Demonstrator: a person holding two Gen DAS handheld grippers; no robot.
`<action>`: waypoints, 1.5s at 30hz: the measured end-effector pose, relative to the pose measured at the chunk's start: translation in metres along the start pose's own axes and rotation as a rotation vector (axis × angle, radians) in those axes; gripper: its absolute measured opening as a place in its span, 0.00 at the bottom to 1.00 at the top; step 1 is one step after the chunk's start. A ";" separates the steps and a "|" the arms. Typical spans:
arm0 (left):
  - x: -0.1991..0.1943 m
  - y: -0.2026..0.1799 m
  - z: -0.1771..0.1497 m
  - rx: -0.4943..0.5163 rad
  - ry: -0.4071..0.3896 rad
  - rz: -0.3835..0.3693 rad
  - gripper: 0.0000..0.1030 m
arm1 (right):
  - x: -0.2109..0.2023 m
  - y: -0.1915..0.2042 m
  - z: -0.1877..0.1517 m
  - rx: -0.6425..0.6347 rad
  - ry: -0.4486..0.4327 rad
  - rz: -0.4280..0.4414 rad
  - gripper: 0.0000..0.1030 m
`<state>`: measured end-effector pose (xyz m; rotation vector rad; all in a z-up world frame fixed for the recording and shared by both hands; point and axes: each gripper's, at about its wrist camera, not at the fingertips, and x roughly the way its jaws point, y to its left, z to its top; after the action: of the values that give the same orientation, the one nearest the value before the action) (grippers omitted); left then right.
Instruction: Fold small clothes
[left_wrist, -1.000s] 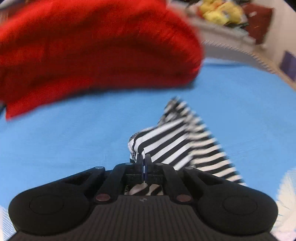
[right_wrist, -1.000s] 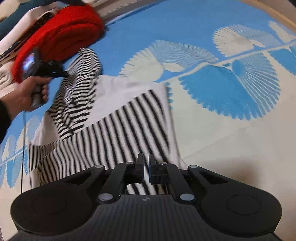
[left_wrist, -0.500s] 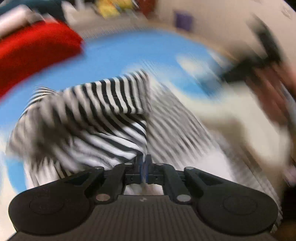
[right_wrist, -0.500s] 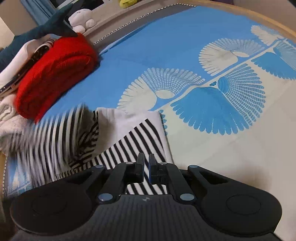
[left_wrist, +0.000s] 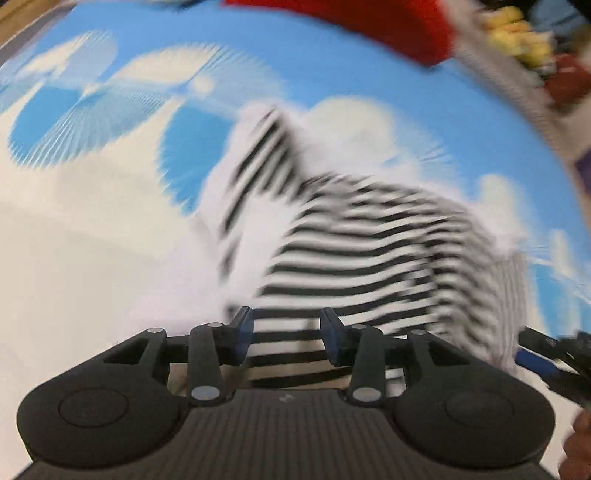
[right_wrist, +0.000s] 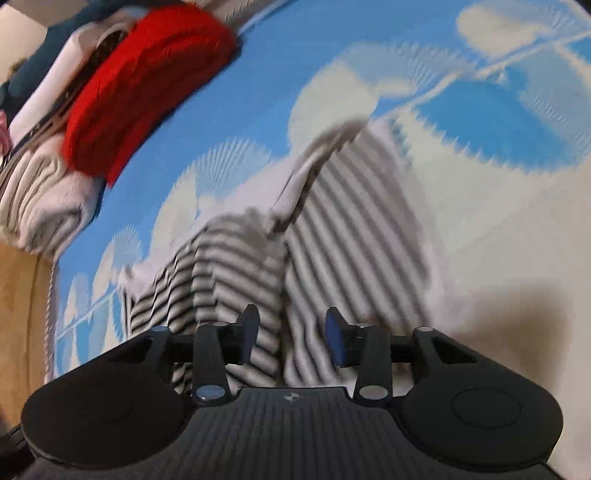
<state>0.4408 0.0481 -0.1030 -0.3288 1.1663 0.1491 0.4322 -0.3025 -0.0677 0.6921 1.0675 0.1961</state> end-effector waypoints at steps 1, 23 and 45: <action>0.008 0.008 0.003 -0.021 0.018 -0.007 0.43 | 0.011 0.004 -0.004 -0.005 0.031 0.000 0.46; 0.004 0.040 -0.001 -0.123 0.058 -0.151 0.03 | -0.009 -0.014 -0.010 0.002 -0.048 -0.148 0.03; -0.055 0.035 0.012 -0.134 -0.285 -0.280 0.02 | -0.053 0.011 -0.009 -0.047 -0.287 0.084 0.03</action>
<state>0.4204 0.0882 -0.0547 -0.5662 0.8205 0.0265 0.4010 -0.3147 -0.0244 0.7001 0.7580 0.1865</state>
